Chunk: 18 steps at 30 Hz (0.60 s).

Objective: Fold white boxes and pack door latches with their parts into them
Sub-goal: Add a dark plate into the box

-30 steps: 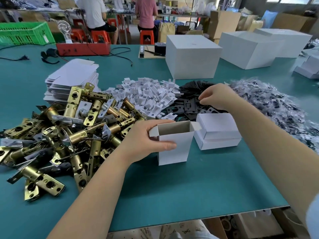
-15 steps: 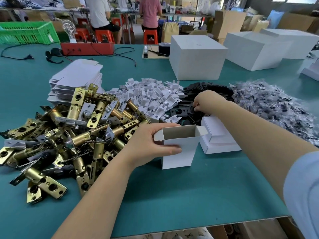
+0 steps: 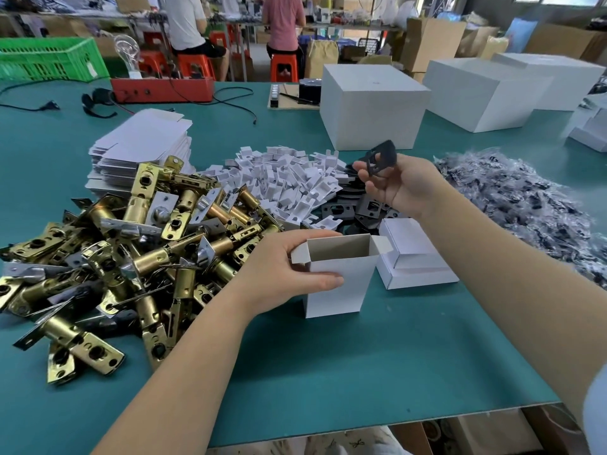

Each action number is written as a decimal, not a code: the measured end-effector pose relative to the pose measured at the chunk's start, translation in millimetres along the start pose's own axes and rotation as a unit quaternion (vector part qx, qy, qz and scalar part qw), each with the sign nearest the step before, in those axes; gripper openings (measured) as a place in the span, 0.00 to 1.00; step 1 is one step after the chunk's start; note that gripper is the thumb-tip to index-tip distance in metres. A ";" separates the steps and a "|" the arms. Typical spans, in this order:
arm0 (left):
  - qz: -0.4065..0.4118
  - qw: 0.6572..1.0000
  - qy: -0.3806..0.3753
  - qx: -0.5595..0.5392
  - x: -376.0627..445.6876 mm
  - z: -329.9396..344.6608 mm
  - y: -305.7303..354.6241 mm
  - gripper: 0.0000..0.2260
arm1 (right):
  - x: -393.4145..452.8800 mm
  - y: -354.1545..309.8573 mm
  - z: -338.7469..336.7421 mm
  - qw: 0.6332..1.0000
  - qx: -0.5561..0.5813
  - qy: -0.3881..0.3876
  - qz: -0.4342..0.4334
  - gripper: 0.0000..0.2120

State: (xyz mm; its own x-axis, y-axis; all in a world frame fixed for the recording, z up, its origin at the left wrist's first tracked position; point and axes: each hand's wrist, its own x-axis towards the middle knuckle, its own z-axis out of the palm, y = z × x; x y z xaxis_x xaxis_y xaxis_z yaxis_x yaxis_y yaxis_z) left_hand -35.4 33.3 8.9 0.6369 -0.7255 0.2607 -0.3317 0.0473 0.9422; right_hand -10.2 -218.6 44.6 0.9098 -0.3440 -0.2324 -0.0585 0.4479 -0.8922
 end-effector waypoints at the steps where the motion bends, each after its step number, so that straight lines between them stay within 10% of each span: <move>1: 0.002 1.000 0.000 0.000 0.0 0.2 0.6 0.23 | -5.8 -0.3 -2.0 0.998 0.055 -0.013 0.026 0.15; 6: 0.011 1.000 0.006 0.005 -0.4 0.4 0.0 0.23 | -21.3 5.0 -12.5 0.989 0.113 -0.026 0.092 0.27; 11: 0.004 1.000 0.005 0.009 0.0 -0.1 -3.4 0.22 | -28.8 5.3 -8.3 0.997 -0.036 0.065 0.007 0.09; 18: 0.001 1.000 0.000 -0.004 2.1 -0.2 -4.9 0.22 | -72.4 -7.4 10.1 0.944 -0.286 -0.083 -0.143 0.05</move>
State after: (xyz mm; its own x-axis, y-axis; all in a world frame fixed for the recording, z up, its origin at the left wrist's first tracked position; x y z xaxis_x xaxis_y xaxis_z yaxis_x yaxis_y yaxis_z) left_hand -32.3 31.7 4.8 0.6359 -0.7258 0.2624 -0.3274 0.0542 0.9433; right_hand -71.5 -188.7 72.0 0.9712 -0.2274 0.0710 0.0300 -0.1790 -0.9834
